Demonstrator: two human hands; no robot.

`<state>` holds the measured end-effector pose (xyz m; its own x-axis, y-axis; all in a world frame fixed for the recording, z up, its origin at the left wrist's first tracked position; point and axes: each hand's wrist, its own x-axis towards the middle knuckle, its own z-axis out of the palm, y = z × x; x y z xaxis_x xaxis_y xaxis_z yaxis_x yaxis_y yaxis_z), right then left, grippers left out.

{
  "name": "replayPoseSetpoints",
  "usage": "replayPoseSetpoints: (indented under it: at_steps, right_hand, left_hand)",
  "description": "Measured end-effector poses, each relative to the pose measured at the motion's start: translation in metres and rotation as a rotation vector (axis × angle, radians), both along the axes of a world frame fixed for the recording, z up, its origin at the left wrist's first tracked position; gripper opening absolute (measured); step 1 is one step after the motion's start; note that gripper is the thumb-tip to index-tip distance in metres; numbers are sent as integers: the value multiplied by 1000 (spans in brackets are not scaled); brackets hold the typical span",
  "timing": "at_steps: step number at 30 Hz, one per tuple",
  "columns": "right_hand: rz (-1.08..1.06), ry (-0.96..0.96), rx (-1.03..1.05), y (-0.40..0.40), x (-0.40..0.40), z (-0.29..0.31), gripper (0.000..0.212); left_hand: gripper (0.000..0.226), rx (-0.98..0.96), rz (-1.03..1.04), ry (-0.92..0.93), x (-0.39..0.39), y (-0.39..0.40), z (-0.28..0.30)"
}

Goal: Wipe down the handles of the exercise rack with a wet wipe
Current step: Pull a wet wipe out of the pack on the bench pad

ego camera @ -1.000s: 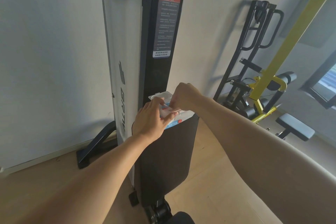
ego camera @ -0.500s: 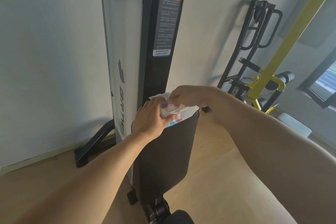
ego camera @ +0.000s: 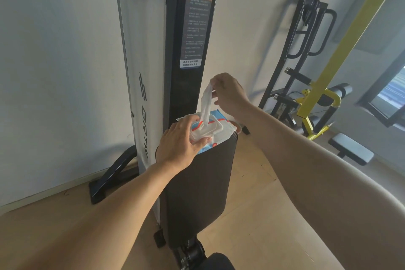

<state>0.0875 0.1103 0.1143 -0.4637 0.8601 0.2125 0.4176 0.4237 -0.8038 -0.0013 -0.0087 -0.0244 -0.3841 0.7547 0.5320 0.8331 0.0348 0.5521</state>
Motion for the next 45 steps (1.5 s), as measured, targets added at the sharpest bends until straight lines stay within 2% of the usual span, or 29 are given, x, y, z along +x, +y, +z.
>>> replayPoseSetpoints:
  at_steps: [3, 6, 7, 9, 11, 17, 24, 29, 34, 39, 42, 44, 45]
  right_hand:
    - [51, -47, -98, -3, 1, 3, 11]
    - [159, -182, -300, -4, 12, -3, 37]
    - [197, -226, -292, -2, 15, -8, 41]
    - [192, -237, -204, 2, 19, -18, 30]
    - [125, -173, -120, 3, 20, -21, 21]
    - [-20, -33, 176, -1, 18, -19, 27]
    - [-59, 212, 236, -10, 17, -17, 19]
    - [-87, 426, 339, -16, 22, 2, 13]
    - [-130, 607, 348, -13, 25, 21, 14]
    - [-230, 775, 482, -14, 31, 51, 13]
    - [-316, 948, 415, 6, 37, 76, 12]
    - [-320, 745, 396, 14, 36, 80, 11]
    - [-248, 532, 361, 14, 34, 76, 10]
  left_hand:
    - [69, 0, -20, 14, 0, 0, 0]
    - [61, 10, -33, 33, 0, 0, 1]
    - [59, 15, -36, 42, 0, 0, 1]
    - [53, 11, -42, 79, -1, 1, 1]
    - [49, 0, -48, 112, -2, 1, 0]
    - [58, -31, -2, 80, -3, 4, -2]
    - [63, -53, 4, 31, -2, 4, 2]
    - [63, -55, -5, 17, -1, 4, 3]
    - [61, -52, -6, 25, 1, 2, 5]
    - [56, -41, -10, 29, 2, -1, 6]
    - [70, -59, 7, -26, 2, -1, 7]
    - [77, -62, 18, -67, 2, 0, 6]
    - [78, -61, 18, -75, 2, 0, 5]
